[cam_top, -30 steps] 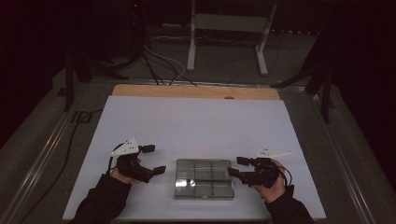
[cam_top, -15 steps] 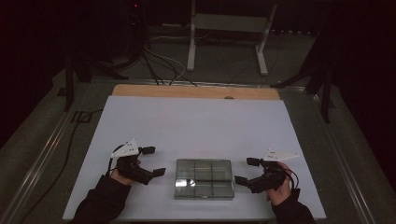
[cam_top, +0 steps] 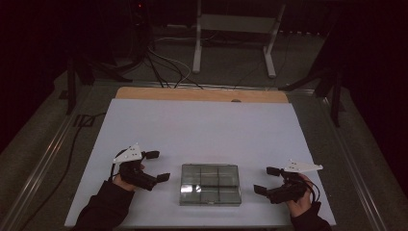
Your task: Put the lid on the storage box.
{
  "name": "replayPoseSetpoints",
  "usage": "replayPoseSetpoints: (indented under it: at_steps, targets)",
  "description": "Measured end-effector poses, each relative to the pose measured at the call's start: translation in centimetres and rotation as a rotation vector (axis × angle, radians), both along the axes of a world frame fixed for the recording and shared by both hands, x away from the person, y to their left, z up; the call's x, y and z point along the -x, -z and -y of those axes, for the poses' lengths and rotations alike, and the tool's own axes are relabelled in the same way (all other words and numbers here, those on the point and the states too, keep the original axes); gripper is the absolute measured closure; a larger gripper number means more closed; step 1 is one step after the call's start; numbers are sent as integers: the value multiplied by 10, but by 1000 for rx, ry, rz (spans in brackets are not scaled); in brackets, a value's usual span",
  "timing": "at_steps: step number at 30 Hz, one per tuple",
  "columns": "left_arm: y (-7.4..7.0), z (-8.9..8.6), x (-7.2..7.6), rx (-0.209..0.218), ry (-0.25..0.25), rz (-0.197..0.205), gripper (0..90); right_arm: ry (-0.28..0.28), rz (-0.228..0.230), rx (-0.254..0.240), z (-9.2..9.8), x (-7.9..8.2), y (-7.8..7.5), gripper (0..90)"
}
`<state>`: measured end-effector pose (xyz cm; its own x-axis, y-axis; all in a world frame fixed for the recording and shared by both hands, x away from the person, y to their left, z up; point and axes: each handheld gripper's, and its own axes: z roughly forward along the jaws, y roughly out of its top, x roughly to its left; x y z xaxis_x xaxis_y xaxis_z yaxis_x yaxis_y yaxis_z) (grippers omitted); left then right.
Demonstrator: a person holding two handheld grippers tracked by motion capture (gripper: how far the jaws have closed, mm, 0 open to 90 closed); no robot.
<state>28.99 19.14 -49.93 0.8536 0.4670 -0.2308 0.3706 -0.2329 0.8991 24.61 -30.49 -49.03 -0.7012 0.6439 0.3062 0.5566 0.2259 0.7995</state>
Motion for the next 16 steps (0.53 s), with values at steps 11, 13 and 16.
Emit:
replayPoseSetpoints:
  at_steps: [11, 13, 16]
  targets:
    - [1, 1, -1, -2, 4, -3, 15, 54, -20, -43, 18, 0, 5, 0]
    - [1, 1, 0, -3, 4, -2, 15, 46, -25, -39, 17, -1, 5, 0]
    - [0, 0, 0, -2, 3, -2, 15, 39, -33, -39, 16, -2, 6, 0]
